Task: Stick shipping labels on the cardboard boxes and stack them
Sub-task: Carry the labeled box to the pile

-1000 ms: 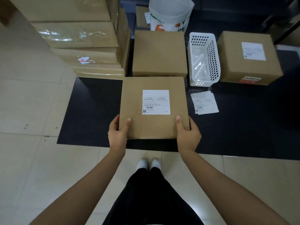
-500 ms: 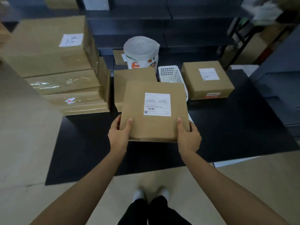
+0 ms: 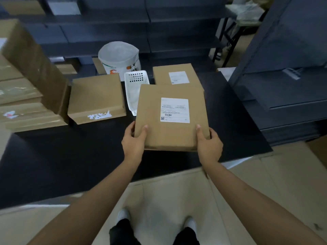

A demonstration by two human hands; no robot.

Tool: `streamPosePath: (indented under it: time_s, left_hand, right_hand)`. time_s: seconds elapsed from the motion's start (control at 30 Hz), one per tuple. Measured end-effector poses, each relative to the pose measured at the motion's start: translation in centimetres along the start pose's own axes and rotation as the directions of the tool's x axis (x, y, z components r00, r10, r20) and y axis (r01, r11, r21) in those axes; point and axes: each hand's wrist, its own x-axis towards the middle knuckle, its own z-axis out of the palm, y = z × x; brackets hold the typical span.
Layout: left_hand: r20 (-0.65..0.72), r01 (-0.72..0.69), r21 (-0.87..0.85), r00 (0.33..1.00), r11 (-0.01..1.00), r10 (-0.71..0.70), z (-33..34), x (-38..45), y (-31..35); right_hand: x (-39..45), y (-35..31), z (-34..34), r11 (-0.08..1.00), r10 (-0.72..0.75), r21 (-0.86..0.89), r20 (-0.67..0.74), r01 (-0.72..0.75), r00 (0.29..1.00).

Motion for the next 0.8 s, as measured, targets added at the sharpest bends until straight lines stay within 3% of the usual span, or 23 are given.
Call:
streamPosePath:
  time_s: [0.27, 0.57, 0.8]
  left_hand:
    - [-0.085, 0.04, -0.039, 0.995, 0.998, -0.043, 7.4, -5.0, 0.1]
    - [-0.039, 0.003, -0.021, 0.999, 1.0, -0.004, 13.7, -4.6, 0.7]
    - [-0.114, 0.025, -0.05, 0.993, 0.998, -0.031, 21.3, -3.8, 1.6]
  right_hand:
    - [6.0, 1.3, -6.5, 0.997, -0.042, -0.058, 0.073, 0.046, 0.996]
    - [11.2, 2.7, -9.3, 1.0, -0.007, -0.014, 0.045, 0.008, 0.999]
    - [19.2, 2.2, -11.1, 0.999, -0.037, -0.036, 0.103, 0.041, 0.994]
